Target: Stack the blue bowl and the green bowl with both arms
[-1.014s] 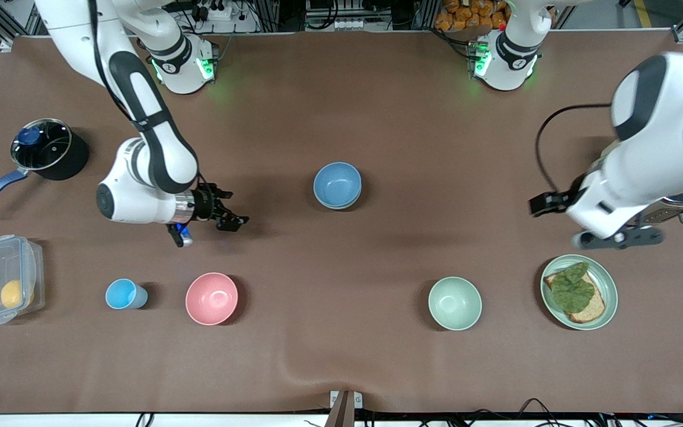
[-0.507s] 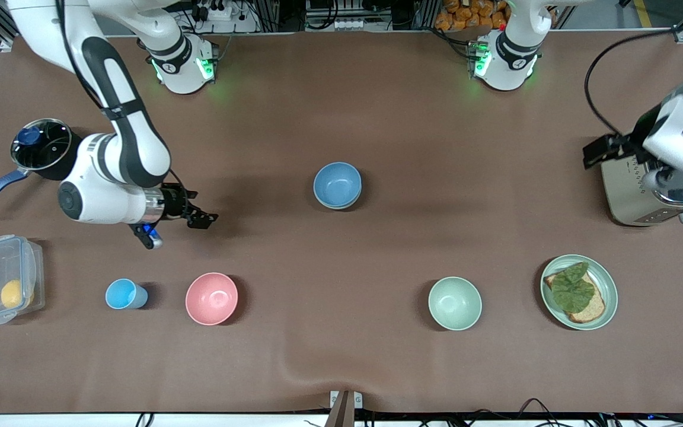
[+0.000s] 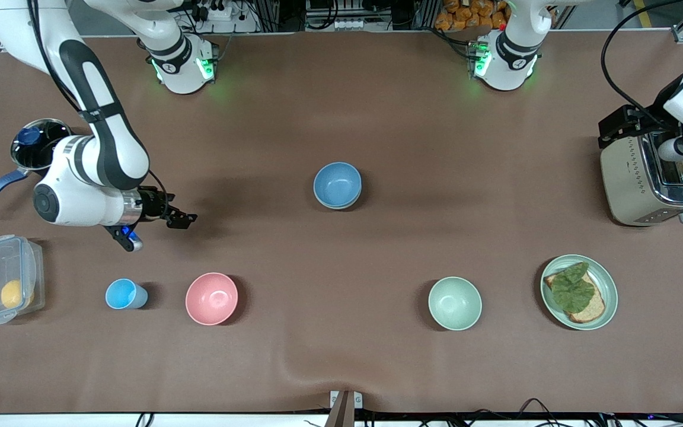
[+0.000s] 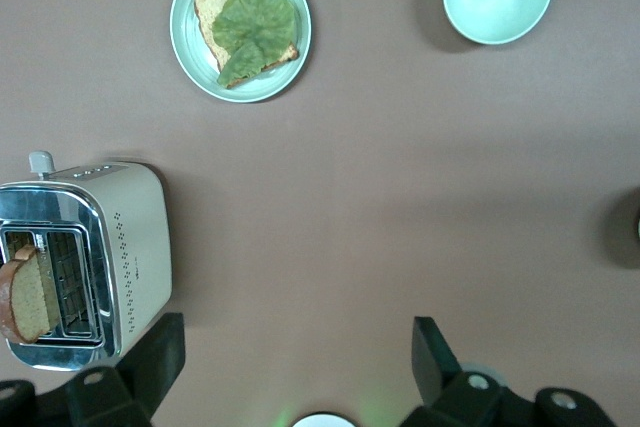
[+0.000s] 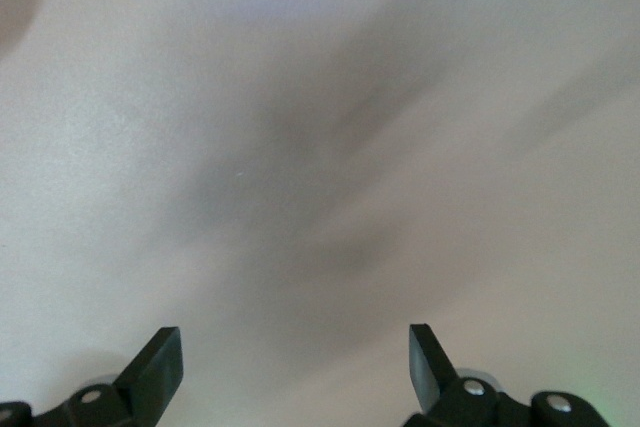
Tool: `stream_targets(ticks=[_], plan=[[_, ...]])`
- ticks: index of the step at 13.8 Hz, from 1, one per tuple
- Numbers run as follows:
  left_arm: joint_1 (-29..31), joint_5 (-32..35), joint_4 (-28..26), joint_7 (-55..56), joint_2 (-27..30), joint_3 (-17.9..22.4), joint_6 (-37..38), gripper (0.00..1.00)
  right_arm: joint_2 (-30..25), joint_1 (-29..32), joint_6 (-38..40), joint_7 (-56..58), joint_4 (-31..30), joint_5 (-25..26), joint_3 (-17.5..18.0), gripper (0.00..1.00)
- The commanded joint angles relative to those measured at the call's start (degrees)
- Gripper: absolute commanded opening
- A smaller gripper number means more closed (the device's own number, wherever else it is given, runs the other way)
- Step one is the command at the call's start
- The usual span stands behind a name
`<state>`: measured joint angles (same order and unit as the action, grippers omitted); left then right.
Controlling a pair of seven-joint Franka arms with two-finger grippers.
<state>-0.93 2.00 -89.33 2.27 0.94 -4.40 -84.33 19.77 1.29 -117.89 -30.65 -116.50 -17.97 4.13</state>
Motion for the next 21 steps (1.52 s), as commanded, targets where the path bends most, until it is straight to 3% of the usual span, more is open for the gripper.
stream_targets(ticks=[1,3,6,8,12,15,18,21], plan=[[1.0,-0.4,0.9,-2.2,0.7,-0.5,2.8,1.0,-5.0,3.5,0.5,-0.3,-0.5,6.3,4.0,1.0],[1.2,-0.9,1.1,-2.2,0.6,-0.5,3.0,1.0,-7.4,4.4,3.4,0.2,2.0,7.6,4.0,1.0],[1.1,-0.9,1.1,-2.2,0.6,-0.5,3.0,1.0,-7.5,4.2,14.7,6.7,12.1,10.5,4.5,1.0],[0.9,-1.2,1.1,-1.8,0.7,-0.6,3.0,1.0,-9.6,4.3,17.9,9.8,15.8,10.5,4.4,1.0],[0.8,-1.3,0.8,-1.5,1.1,-1.0,2.9,1.0,-14.0,2.6,17.9,16.3,19.4,11.5,4.3,1.0],[1.2,-1.3,0.6,-1.4,1.3,-1.0,2.6,1.0,-17.7,3.1,18.0,16.9,19.2,13.8,7.0,1.0],[1.5,-2.8,0.5,-1.2,1.3,-0.6,1.1,1.0,-19.6,3.4,18.2,17.3,19.6,19.4,10.4,1.0],[2.4,-3.7,0.4,-1.0,1.3,-0.4,-0.2,1.0,-19.6,4.2,18.9,22.0,20.4,20.0,10.7,1.0]])
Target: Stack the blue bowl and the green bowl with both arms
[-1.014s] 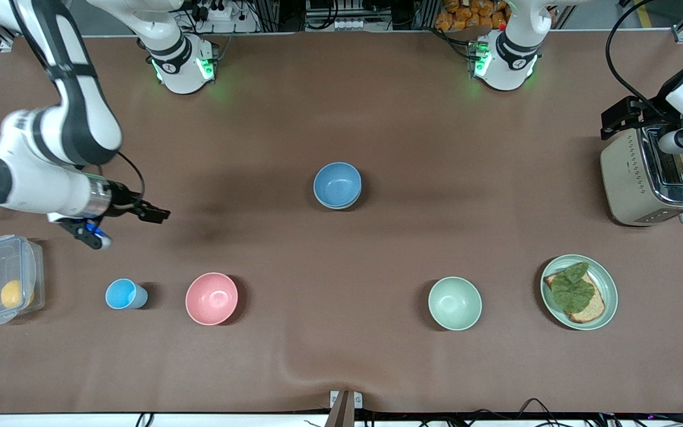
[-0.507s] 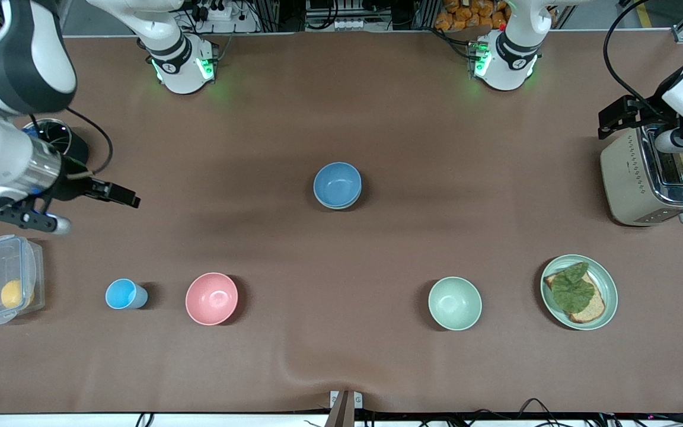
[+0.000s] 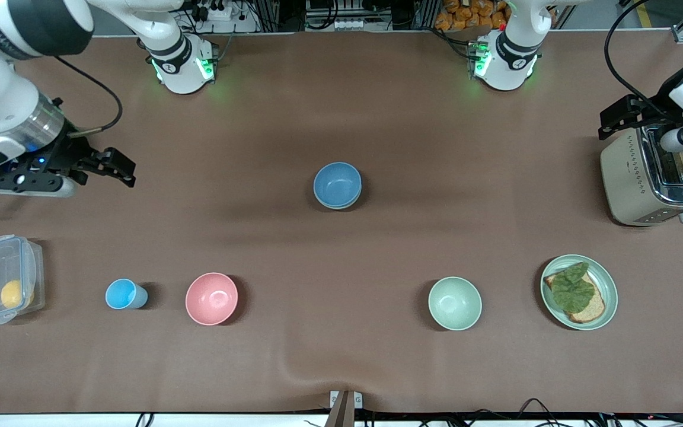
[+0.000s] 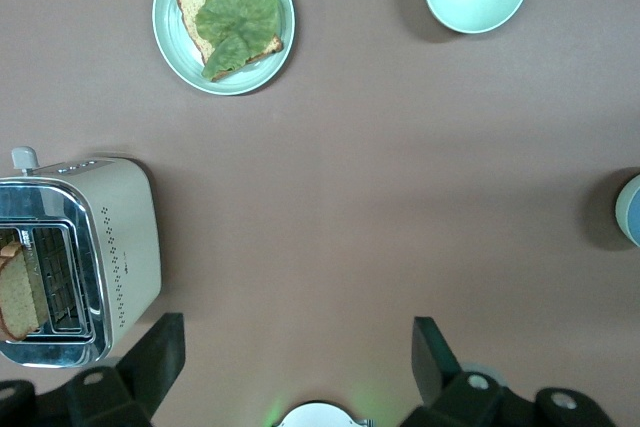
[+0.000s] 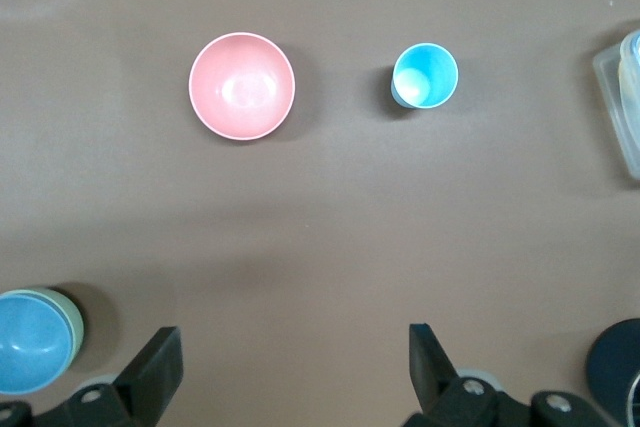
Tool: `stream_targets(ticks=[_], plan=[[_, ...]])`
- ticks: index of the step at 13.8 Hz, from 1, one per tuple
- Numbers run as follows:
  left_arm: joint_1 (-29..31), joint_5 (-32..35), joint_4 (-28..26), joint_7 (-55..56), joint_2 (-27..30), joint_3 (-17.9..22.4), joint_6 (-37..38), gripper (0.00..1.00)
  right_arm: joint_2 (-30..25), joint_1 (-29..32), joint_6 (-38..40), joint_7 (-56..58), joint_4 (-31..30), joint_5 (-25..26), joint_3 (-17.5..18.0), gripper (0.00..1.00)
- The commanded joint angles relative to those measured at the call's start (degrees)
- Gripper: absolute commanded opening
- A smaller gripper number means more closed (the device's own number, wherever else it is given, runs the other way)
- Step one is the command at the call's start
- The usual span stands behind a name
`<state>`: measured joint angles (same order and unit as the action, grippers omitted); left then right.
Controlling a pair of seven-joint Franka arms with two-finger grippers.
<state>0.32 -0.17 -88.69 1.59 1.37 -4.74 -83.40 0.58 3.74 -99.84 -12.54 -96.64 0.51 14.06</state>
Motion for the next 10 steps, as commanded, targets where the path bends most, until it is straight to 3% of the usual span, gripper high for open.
stream_targets(ticks=[1,10], plan=[[1.3,-1.8,-0.4,0.2,0.7,-0.1,-1.8,1.0,-0.4,2.1,1.0,6.2,0.8,1.4,0.4,1.0],[1.2,-1.3,-0.8,0.6,1.1,-0.6,-1.4,1.0,-0.4,2.1,1.8,6.0,1.2,0.6,-1.5,1.0]])
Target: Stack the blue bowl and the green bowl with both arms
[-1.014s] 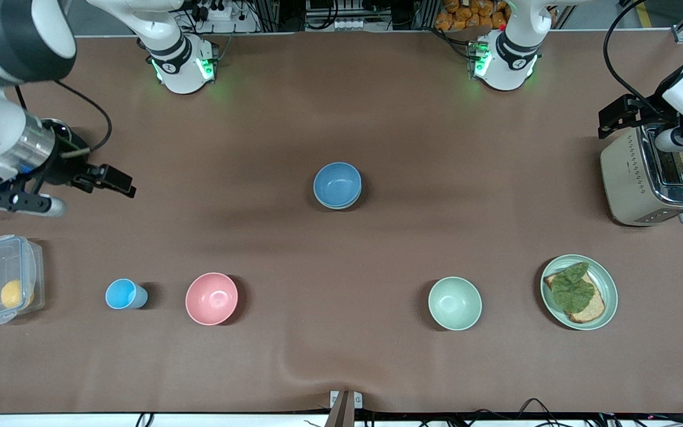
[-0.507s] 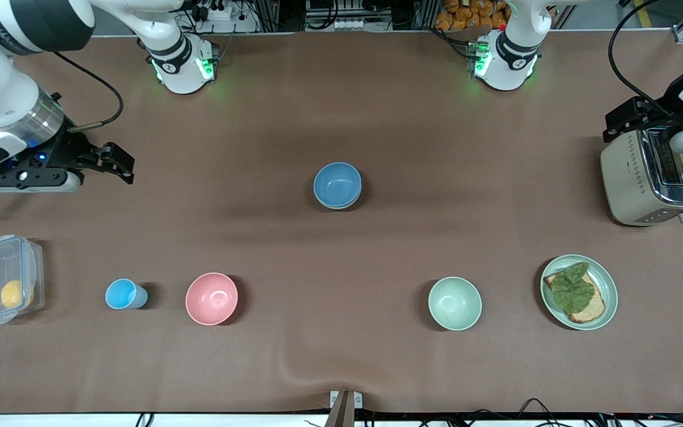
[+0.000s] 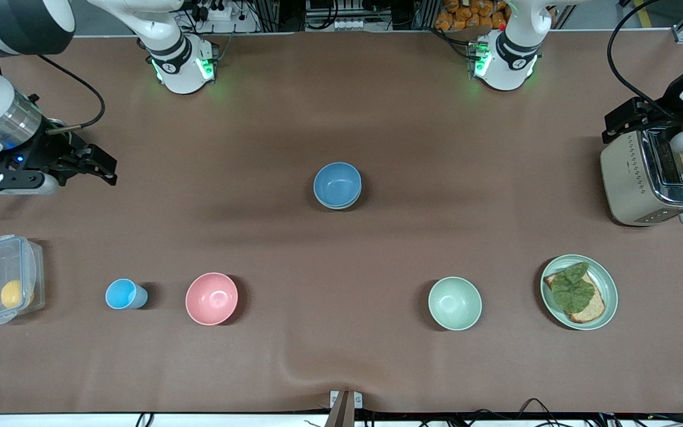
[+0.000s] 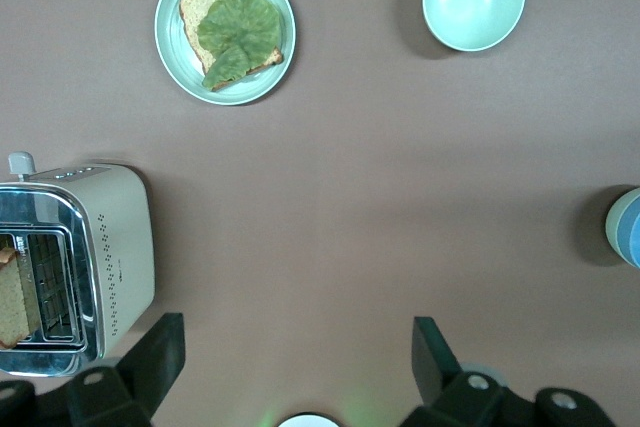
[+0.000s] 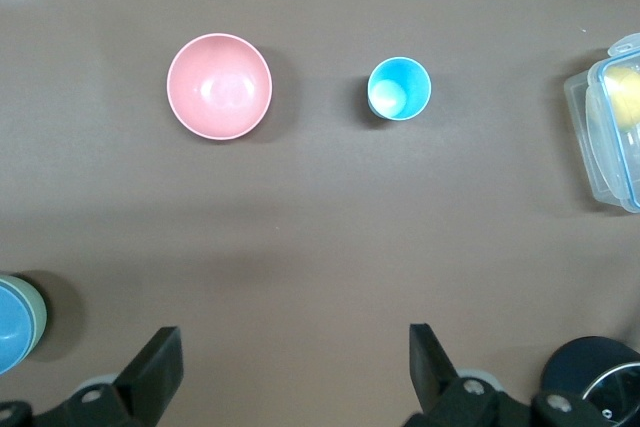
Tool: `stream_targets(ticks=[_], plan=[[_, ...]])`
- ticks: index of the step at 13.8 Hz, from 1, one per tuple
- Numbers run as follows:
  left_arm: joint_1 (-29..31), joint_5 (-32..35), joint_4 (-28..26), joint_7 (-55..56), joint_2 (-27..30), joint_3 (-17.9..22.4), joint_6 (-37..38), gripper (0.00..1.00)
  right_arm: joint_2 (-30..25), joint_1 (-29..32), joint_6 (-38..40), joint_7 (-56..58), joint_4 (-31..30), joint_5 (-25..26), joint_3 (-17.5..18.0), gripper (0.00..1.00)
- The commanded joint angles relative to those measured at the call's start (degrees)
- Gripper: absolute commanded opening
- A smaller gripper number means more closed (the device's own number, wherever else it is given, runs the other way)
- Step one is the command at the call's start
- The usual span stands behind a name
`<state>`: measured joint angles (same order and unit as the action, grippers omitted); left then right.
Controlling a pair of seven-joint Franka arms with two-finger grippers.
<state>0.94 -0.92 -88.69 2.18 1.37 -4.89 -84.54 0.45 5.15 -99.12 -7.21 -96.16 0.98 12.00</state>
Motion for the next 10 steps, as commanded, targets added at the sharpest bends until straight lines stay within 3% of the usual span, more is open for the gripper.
stream_targets(ticks=[1,10], plan=[[0.5,-0.6,-0.8,0.0,1.1,-0.5,-0.3,1.0,-0.4,0.7,1.1,0.9,0.7,0.2,0.7,1.0],[0.5,0.1,-0.9,-0.4,1.0,-0.5,-0.3,1.0,-0.6,0.6,4.6,1.3,3.2,0.2,1.0,1.0]])
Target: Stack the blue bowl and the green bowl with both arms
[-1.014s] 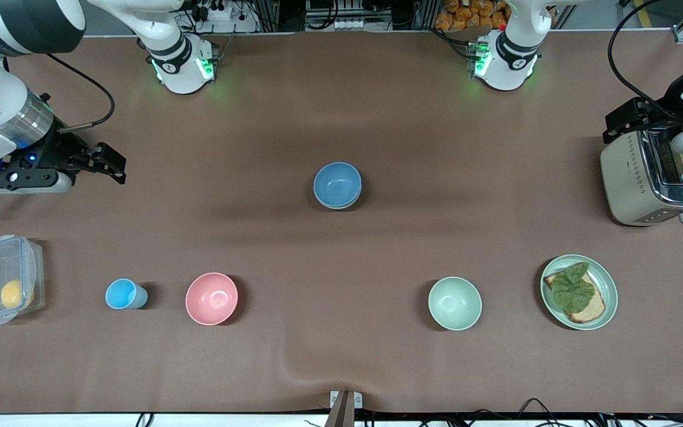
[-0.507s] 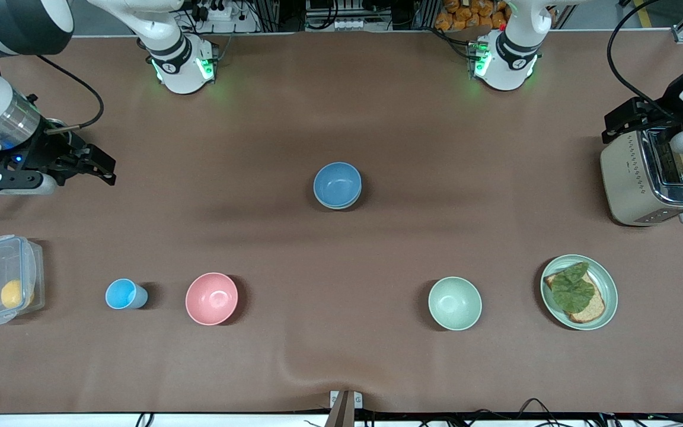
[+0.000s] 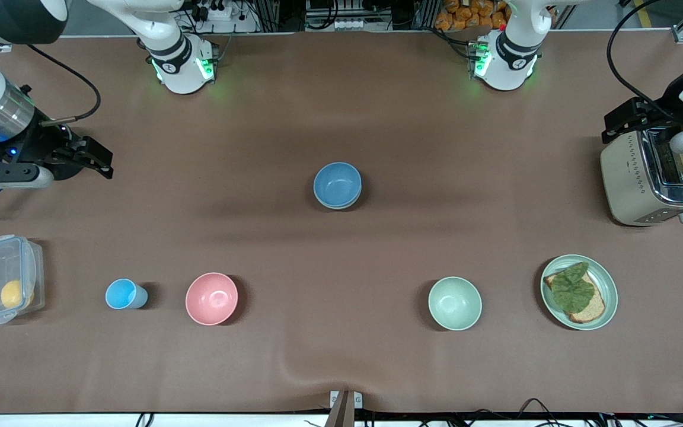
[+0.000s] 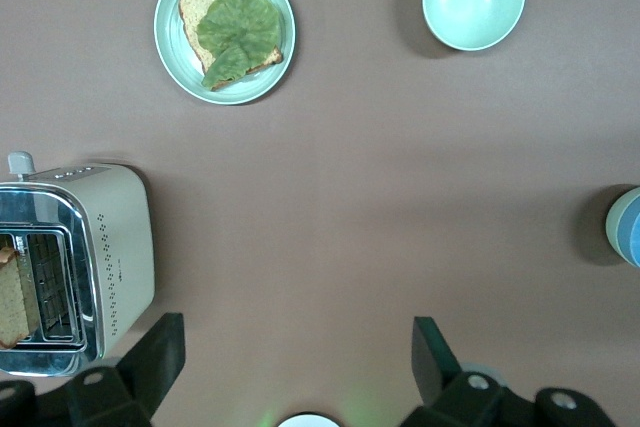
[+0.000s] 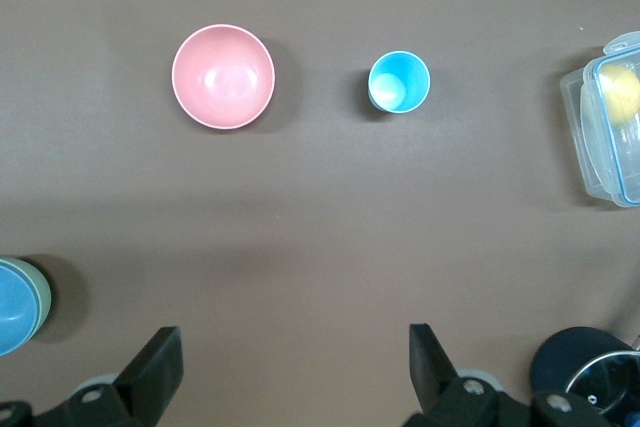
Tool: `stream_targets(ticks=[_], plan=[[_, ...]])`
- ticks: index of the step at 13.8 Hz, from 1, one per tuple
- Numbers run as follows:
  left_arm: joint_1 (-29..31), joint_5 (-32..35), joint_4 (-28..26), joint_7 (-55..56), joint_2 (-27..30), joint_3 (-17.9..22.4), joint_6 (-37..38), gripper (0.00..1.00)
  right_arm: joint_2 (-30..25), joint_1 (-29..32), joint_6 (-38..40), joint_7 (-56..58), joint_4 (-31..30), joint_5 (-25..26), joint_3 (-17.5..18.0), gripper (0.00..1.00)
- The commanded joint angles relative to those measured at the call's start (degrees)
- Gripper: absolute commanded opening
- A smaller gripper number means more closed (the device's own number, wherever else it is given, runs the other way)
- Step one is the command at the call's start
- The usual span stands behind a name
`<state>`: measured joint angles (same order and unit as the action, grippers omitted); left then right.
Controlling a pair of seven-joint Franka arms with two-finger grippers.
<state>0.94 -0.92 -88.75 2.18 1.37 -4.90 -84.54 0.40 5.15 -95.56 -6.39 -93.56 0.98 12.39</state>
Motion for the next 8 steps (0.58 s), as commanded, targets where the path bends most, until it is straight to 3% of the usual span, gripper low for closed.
stream_targets(ticks=[1,8], plan=[[0.5,0.1,-0.8,-0.5,0.9,-0.5,-0.3,1.0,-0.6,0.6,1.1,0.5,0.6,0.2,0.6,1.0],[0.5,0.1,-0.8,-0.6,0.9,-0.5,-0.4,1.0,-1.1,0.4,0.7,0.4,0.6,0.2,0.6,1.0]])
